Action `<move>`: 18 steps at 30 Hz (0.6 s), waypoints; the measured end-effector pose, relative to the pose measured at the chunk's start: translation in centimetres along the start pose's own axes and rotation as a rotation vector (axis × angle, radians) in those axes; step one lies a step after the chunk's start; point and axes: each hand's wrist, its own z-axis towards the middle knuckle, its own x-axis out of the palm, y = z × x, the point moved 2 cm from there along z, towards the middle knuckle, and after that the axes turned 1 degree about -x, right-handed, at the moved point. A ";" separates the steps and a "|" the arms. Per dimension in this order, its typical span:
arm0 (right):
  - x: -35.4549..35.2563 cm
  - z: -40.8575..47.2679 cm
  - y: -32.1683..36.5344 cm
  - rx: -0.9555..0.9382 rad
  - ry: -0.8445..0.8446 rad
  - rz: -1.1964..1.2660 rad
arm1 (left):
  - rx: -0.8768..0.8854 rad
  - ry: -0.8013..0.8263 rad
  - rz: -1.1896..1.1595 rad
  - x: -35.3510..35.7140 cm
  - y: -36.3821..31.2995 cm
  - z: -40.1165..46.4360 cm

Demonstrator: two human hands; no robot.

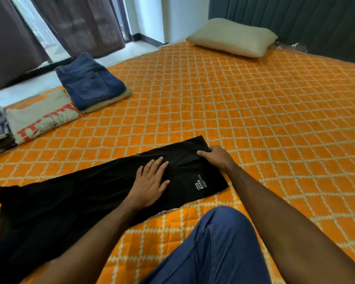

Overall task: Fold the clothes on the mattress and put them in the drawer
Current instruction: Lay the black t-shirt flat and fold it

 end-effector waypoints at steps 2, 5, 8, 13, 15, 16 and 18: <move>0.3 -1.2 -0.3 -0.129 -0.046 -0.109 | -0.010 -0.048 -0.012 1.2 -2.8 0.8; 1.1 -2.1 -0.5 -0.246 -0.053 -0.064 | -0.049 -0.112 0.047 1.6 -5.9 1.3; 0.6 -2.5 0.7 -0.230 -0.069 0.136 | -0.033 -0.147 0.114 0.7 -7.6 1.2; -0.4 -4.2 5.8 -0.265 -0.052 0.201 | -0.199 -0.226 -0.880 -1.6 -8.0 1.9; 0.0 -5.4 8.9 -0.304 -0.016 0.176 | -0.361 -0.162 -1.606 -3.6 -9.0 1.4; 0.6 -6.0 10.6 -0.327 0.001 0.153 | -0.426 -0.164 -1.860 -4.7 -9.1 1.0; 2.4 -7.1 13.8 -0.369 0.037 0.100 | -0.509 -0.196 -2.145 -6.3 -8.1 -0.1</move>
